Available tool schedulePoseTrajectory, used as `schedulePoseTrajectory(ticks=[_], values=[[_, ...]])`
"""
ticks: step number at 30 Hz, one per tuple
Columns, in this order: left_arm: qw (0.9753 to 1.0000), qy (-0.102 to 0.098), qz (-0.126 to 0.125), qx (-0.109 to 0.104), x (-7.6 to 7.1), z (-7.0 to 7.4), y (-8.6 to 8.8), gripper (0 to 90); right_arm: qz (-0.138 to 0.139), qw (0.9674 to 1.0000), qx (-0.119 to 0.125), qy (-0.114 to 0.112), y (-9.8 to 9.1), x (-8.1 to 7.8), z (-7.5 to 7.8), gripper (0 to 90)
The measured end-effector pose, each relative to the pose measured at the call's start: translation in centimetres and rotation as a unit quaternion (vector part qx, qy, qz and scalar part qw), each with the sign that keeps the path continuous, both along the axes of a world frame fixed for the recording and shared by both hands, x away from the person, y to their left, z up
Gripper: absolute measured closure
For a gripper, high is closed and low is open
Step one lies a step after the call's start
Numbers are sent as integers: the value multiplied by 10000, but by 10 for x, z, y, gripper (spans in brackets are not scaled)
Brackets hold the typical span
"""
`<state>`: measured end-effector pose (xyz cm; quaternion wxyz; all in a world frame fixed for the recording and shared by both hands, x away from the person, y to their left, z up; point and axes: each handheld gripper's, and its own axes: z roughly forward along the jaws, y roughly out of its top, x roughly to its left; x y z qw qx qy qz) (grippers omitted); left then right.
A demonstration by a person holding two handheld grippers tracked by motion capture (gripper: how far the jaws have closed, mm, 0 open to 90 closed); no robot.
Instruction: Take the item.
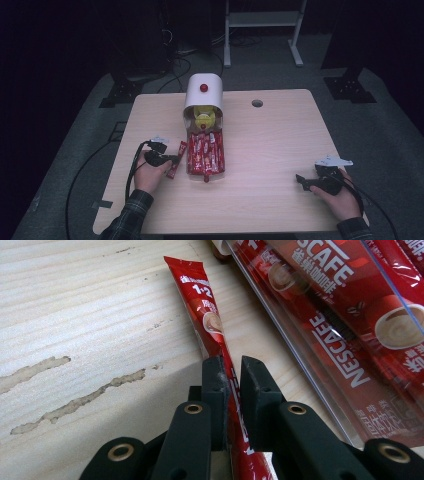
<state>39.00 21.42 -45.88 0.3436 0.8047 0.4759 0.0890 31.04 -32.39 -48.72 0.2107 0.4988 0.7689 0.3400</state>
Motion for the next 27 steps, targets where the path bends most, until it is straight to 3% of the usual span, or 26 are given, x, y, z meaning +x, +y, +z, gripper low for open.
schedulePoseTrajectory(ticks=[11,19,27], values=[[9997,-161,81,137,-2,3,3,661,1,10000,0,-1,0,0,0,121],[9988,-408,91,262,-4,9,10,458,3,10000,-2,0,0,0,0,121],[9979,-592,173,175,-10,16,16,314,4,10000,-4,0,0,0,0,121]])
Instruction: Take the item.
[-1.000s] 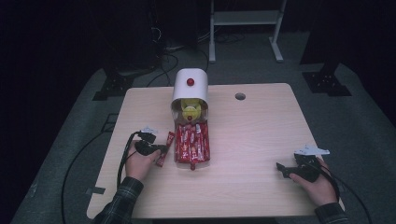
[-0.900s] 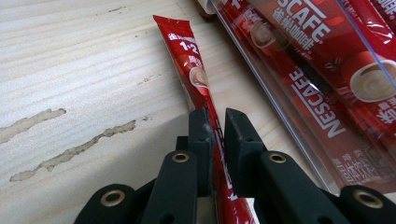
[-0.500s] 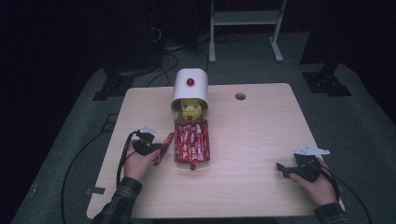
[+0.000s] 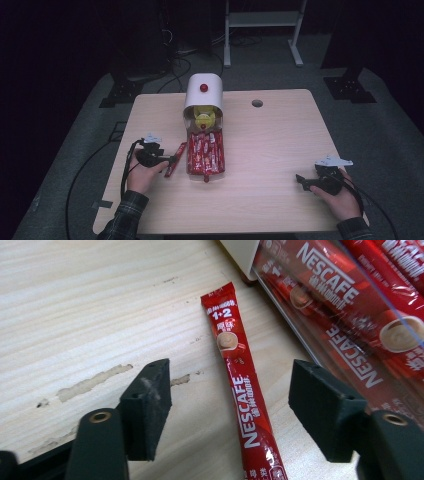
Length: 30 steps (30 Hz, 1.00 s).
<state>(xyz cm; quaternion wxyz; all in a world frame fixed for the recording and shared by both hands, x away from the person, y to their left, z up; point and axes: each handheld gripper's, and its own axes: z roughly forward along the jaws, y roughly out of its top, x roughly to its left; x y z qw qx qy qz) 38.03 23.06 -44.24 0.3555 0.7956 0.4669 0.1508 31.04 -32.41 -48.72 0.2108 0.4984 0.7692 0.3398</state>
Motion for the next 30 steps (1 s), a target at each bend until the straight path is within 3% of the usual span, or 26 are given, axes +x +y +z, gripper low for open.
schedulePoseTrajectory(ticks=[9,30], values=[[9999,-145,-19,-25,-9,5,12,256,0,10000,1,1,0,0,0,121],[9994,-134,309,-25,-28,-5,55,234,-3,10000,3,2,0,0,0,121]])
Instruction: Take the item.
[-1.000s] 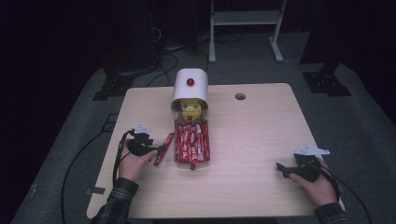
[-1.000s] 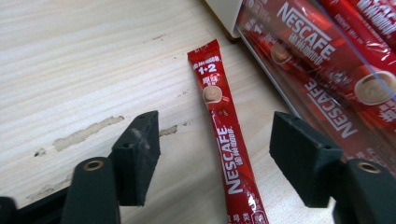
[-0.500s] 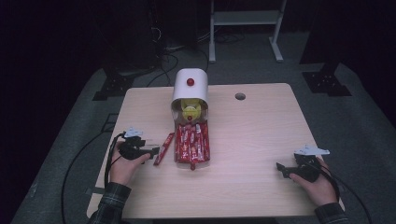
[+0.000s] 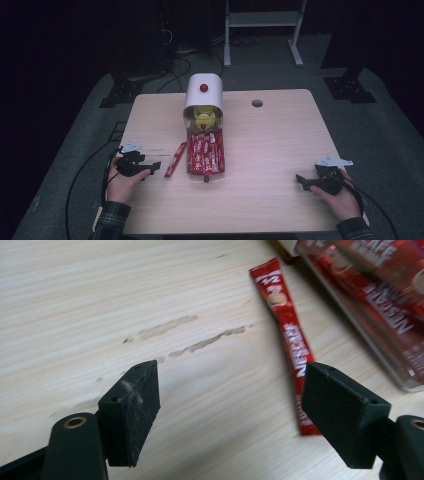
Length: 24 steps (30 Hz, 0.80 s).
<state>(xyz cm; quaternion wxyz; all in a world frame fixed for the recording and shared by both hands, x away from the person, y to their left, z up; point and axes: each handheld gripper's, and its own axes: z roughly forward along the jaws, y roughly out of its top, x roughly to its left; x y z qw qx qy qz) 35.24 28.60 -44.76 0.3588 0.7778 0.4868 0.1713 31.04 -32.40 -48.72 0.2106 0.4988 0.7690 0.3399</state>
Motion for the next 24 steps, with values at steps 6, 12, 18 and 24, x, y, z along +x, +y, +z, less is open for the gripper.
schedulePoseTrajectory(ticks=[6,12,18,24], values=[[9999,85,66,50,-4,-8,11,221,0,10000,0,0,0,0,0,121],[9997,116,163,113,-8,-16,22,216,7,10000,-6,-11,0,0,0,121],[9996,162,189,167,-13,-23,30,200,7,10000,-7,-13,0,0,0,121],[9993,95,138,346,-16,-26,28,170,8,10000,-9,-13,0,0,0,122]])
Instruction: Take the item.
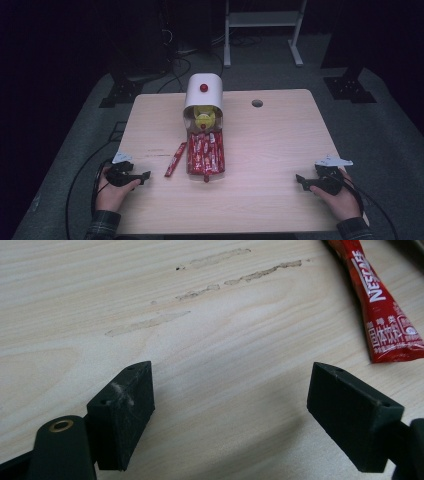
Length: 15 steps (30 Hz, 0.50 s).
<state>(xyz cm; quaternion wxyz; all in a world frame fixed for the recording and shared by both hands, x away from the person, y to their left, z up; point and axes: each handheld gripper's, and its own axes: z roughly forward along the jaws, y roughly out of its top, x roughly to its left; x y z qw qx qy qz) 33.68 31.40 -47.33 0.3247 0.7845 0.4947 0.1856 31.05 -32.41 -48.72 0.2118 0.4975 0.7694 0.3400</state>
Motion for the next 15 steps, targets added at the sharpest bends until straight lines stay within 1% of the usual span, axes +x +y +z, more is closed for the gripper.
schedulePoseTrajectory(ticks=[3,5,8,11,15], values=[[9997,-40,-66,253,0,-2,-5,120,0,10000,0,-1,0,0,0,121],[9997,-18,-48,239,0,-3,-7,85,-1,10000,1,-1,0,0,0,121],[9997,-111,-120,200,-1,-6,-7,28,-2,10000,1,0,0,0,0,121],[9995,-202,-176,173,-1,-9,-7,0,-1,10000,0,0,0,0,0,121],[9994,-236,-177,153,-2,-9,-7,0,0,10000,0,-1,0,0,0,122]])
